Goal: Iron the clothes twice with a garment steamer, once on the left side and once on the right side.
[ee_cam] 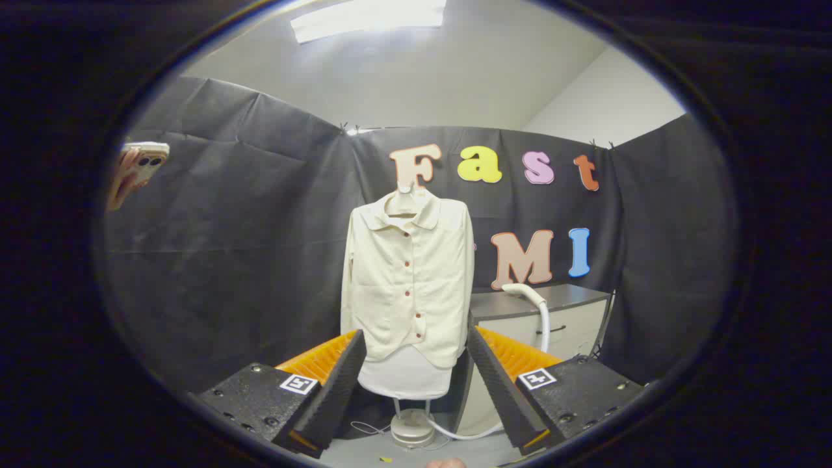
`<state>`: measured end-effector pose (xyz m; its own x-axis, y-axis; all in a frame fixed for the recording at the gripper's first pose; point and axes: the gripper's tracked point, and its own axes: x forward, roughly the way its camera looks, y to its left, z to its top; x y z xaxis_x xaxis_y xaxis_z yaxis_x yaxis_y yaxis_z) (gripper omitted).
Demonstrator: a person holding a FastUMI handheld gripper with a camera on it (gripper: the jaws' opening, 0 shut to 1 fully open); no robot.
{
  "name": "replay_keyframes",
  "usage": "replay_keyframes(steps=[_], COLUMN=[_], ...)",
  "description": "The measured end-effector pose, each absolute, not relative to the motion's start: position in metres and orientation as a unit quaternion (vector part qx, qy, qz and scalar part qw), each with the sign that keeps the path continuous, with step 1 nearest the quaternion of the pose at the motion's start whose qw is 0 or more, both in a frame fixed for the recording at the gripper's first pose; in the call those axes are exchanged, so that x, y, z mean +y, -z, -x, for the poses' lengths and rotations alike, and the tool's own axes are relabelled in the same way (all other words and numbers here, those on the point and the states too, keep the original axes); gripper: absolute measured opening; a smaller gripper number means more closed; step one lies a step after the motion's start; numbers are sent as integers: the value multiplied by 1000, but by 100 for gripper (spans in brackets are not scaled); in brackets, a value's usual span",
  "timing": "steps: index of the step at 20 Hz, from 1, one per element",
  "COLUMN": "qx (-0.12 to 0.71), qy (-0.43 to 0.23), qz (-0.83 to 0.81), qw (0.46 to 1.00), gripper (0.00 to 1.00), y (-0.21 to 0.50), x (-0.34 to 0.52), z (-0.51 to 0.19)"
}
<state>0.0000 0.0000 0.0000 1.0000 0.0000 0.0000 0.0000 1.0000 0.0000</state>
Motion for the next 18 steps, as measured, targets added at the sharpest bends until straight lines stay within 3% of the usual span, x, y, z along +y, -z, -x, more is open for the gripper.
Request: replay_keyframes(steps=[18], qx=[15], qy=[0], qz=[-5], qw=[1000], gripper=[97], y=[5], x=[-22], z=[-6])
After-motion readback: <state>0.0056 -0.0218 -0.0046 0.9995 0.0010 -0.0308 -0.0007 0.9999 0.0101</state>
